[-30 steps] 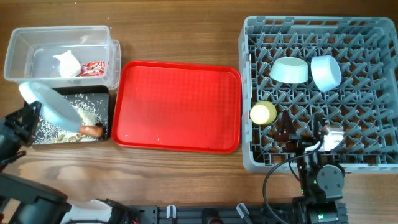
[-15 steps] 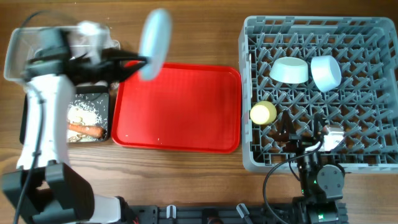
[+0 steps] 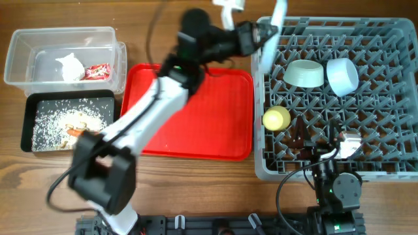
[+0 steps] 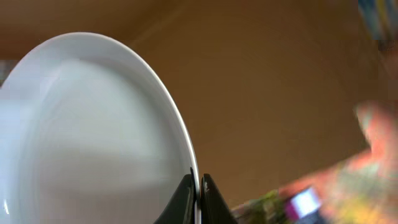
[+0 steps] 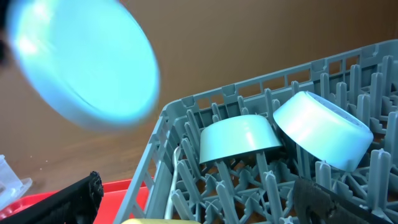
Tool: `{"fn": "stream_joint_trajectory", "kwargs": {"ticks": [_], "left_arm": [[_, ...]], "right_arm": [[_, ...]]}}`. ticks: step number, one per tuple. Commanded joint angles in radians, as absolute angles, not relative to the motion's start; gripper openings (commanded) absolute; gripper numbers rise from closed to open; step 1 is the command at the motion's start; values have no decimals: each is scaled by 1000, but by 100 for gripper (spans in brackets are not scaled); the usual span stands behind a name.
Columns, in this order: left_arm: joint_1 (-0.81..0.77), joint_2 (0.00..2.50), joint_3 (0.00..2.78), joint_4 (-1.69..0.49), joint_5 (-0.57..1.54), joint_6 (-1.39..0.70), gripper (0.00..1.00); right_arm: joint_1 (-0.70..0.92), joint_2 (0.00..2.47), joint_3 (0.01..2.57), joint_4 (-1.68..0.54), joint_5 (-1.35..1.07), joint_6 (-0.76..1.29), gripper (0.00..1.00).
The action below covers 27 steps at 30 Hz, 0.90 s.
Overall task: Sort waste into correct bins and load items into the dishwasher rack
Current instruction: 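Carry the plate to the rack and stand it upright with the left gripper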
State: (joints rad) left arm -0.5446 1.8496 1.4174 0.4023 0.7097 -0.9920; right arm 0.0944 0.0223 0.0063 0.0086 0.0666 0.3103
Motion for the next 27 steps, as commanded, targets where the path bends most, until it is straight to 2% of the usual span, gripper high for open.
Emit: {"fn": "stream_joint_trajectory", "kwargs": {"ticks": [1, 4, 5, 6, 7, 9, 11, 12, 15, 19, 22, 27], "left_arm": [[-567, 1946, 1419, 414, 560, -1361, 4], [-561, 1993, 1419, 423, 560, -1422, 4], [-556, 2000, 1419, 422, 558, -1421, 10], [-550, 2009, 1419, 417, 540, -1410, 36], [-546, 2010, 1419, 409, 528, -1381, 69], [-533, 2011, 1419, 399, 522, -1305, 79], [-517, 2006, 1419, 409, 558, -1225, 96], [-501, 1998, 1419, 408, 596, -1180, 99], [-454, 1946, 1419, 370, 698, -1068, 100], [-384, 1783, 1419, 14, 726, -770, 100], [-365, 1654, 1419, -255, 651, -537, 100], [-383, 1441, 1419, -566, 524, -352, 100]], "right_arm": [[92, 18, 5, 13, 50, 318, 100], [92, 18, 5, 13, 50, 318, 100], [92, 18, 5, 13, 50, 317, 100], [92, 18, 5, 13, 50, 318, 100], [92, 18, 5, 13, 50, 318, 100], [92, 18, 5, 13, 50, 318, 100], [92, 18, 5, 13, 50, 318, 100], [92, 18, 5, 13, 50, 318, 100], [92, 18, 5, 13, 50, 318, 100], [92, 18, 5, 13, 50, 318, 100], [92, 18, 5, 13, 50, 318, 100], [92, 18, 5, 13, 50, 318, 100]]}}
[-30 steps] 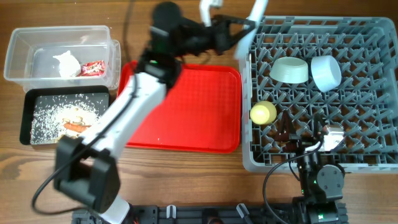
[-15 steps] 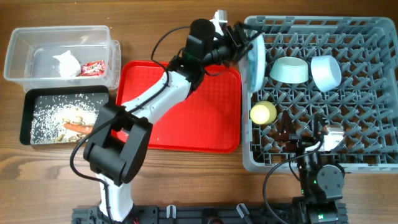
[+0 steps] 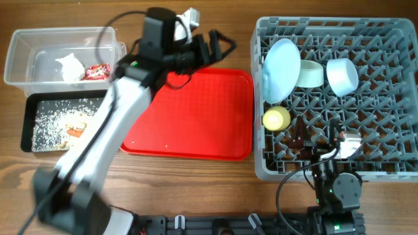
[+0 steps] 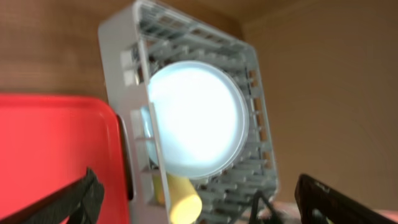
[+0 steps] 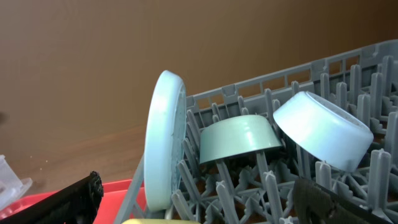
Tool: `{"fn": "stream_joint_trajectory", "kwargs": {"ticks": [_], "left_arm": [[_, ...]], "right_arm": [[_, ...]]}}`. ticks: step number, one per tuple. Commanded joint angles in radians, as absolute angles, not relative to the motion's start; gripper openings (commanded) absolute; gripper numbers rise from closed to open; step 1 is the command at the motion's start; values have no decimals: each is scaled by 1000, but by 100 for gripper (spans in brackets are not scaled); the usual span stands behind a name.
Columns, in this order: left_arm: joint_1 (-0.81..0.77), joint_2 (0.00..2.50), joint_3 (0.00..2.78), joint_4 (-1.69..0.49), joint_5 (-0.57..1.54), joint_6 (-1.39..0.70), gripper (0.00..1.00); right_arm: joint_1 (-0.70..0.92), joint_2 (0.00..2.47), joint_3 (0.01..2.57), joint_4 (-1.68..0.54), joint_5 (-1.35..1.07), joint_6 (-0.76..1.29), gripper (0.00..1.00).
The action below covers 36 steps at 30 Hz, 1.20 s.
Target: Sort waste into correct bins and load items into the dishwasher rack
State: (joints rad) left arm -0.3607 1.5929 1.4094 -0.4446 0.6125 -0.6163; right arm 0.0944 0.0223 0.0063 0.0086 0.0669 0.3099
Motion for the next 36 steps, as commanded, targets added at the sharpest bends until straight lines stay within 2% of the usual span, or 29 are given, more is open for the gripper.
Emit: {"fn": "stream_joint_trajectory", "kwargs": {"ticks": [1, 5, 9, 12, 15, 18, 24, 29, 33, 36], "left_arm": [[-384, 1406, 1419, -620, 525, -345, 100], [-352, 1262, 1419, -807, 387, -267, 100], [-303, 1110, 1419, -920, 312, -238, 100], [-279, 994, 1419, -974, 174, -224, 100], [-276, 902, 1391, -988, 75, -62, 100], [-252, 823, 1308, -969, 62, 53, 100], [-99, 622, 930, -705, 156, 45, 100], [20, 428, 545, -390, 297, 40, 100], [42, 258, 318, -202, 310, -47, 100], [42, 139, 196, -148, 310, -69, 100]], "right_arm": [[92, 18, 5, 13, 50, 318, 100], [92, 18, 5, 13, 50, 318, 100], [92, 18, 5, 13, 50, 318, 100], [92, 18, 5, 13, 50, 318, 100], [92, 18, 5, 13, 50, 318, 100], [92, 18, 5, 13, 50, 318, 100], [92, 18, 5, 13, 50, 318, 100], [92, 18, 5, 13, 50, 317, 99], [92, 18, 5, 13, 50, 317, 100], [92, 18, 5, 13, 50, 318, 100]]}}
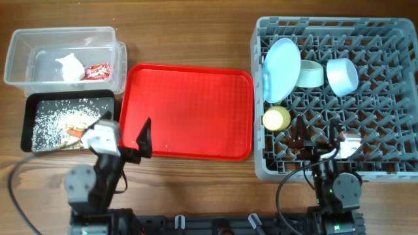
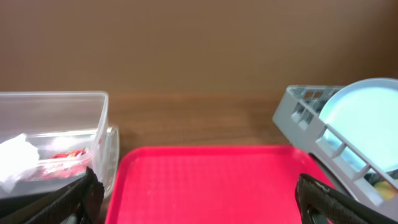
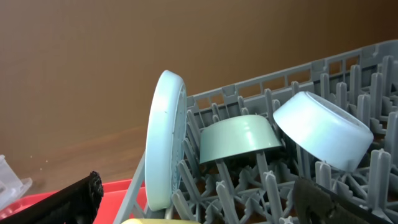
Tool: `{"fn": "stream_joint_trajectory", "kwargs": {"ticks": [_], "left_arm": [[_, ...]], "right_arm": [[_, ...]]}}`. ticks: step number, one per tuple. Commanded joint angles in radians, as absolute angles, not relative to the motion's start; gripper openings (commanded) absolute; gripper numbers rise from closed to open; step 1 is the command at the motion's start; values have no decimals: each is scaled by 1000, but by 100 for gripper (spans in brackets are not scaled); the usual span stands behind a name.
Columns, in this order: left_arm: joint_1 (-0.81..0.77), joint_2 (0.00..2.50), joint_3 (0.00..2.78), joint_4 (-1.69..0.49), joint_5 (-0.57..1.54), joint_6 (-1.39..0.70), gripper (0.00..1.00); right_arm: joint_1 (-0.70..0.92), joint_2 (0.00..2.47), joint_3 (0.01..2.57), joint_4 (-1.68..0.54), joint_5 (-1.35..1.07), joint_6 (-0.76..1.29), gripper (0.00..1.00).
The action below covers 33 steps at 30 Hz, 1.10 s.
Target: Sort waste into correct bins and load items into the dishwasher rack
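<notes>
A pale blue plate stands on edge in the left back slots of the grey dishwasher rack, beside a green bowl and a white bowl. A yellow cup lies further forward. The right wrist view shows the plate and both bowls close up. My left gripper is open and holds nothing, low at the front left, facing the bare red tray. My right gripper is open over the rack's front part, also holding nothing.
A clear bin at the back left holds crumpled white paper and a red wrapper. In front of it a black tray holds rice and food scraps. The rack wall rises right of the red tray.
My left arm was stretched over the back edge of the red tray; now it is drawn back to the front left of the table, gripper still open. Plate and right arm are unchanged.
First my left gripper was shut on the pale blue plate, held over the rack's back left corner. Then the plate stood in the rack and the gripper was open, off it, over the tray. Now the left arm sits at the table's front.
</notes>
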State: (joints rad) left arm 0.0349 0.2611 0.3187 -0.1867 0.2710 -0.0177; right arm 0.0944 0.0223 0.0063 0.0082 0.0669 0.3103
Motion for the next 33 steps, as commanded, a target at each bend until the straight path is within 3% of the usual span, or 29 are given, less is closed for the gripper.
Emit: {"fn": "stream_joint_trajectory", "kwargs": {"ticks": [1, 10, 33], "left_arm": [[42, 104, 168, -149, 310, -69, 100], [41, 3, 9, -52, 307, -68, 100], [41, 3, 6, -48, 307, -68, 100]], "right_arm": [[92, 18, 5, 13, 50, 318, 100], [92, 18, 5, 13, 50, 318, 100], [92, 18, 5, 13, 50, 318, 100]]}}
